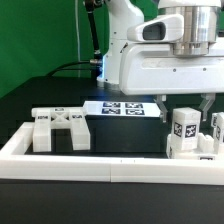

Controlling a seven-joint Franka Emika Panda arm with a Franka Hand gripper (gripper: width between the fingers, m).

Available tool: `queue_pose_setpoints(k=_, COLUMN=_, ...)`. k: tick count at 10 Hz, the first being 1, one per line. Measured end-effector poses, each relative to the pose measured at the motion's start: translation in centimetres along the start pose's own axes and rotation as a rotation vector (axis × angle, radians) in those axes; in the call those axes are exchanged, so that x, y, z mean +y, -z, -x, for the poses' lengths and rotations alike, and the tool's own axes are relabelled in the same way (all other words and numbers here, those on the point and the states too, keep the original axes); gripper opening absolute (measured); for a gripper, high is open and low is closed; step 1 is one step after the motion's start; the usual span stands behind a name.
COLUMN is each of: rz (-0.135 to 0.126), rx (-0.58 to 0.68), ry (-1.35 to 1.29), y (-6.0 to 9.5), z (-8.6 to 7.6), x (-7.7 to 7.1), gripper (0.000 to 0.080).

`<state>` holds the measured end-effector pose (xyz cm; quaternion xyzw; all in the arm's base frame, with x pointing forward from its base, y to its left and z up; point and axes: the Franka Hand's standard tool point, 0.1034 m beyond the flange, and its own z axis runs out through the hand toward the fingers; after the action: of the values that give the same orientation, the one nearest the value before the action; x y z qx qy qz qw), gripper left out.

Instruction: Assemble chair

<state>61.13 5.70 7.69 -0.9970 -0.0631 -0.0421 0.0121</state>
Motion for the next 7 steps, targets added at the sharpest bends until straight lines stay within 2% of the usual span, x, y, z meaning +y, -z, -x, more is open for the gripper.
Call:
queue_pose_setpoints(k=3, rz=0.000, rx=0.000, ry=-0.024, y=-0.01, z=0.01, x=0.04, gripper=0.0289)
queue_pose_setpoints(k=4, rz=-0.010, rx=0.000, ry=-0.141, y=-0.08, z=0.05, x=0.12, gripper=0.0289)
queue_pose_setpoints(k=7, rz=-0.014, rx=-0.002, ry=-0.461, y=-0.09, z=0.05, x=-0.02, gripper=0.0289)
